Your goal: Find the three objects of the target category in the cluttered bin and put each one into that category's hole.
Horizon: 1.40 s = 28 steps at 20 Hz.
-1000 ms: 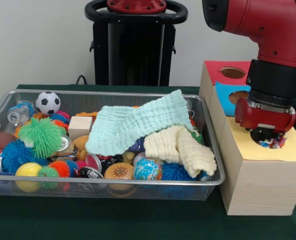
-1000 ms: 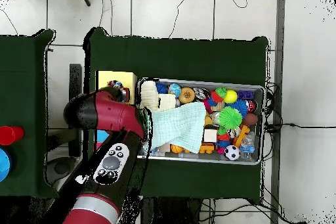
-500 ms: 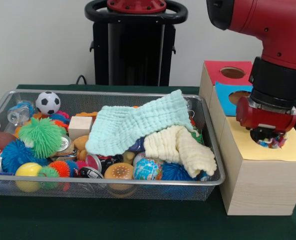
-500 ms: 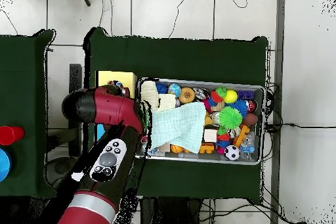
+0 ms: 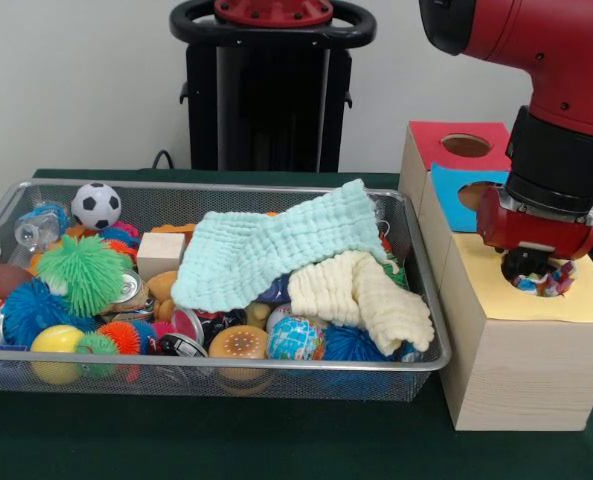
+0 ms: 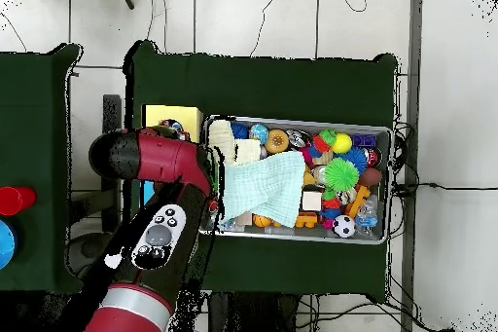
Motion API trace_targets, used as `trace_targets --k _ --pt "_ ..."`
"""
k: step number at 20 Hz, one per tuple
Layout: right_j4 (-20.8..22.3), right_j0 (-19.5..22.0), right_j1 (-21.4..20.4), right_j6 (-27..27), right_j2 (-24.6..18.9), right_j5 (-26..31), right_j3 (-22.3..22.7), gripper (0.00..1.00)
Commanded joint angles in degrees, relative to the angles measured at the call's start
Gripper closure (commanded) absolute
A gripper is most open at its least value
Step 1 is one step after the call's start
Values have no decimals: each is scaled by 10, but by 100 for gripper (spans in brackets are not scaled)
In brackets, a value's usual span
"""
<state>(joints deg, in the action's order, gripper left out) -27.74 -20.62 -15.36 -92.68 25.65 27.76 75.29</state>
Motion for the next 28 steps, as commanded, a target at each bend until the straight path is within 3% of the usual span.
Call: trace_targets --k 1,5,12,28 --pt "0 17 19 -138 -50 101 26 100" --pt "-8 25 9 -132 -69 81 37 100" --pt "-8 24 5 -138 -63 101 31 100" --pt "14 3 -21 -142 -23 193 -26 100"
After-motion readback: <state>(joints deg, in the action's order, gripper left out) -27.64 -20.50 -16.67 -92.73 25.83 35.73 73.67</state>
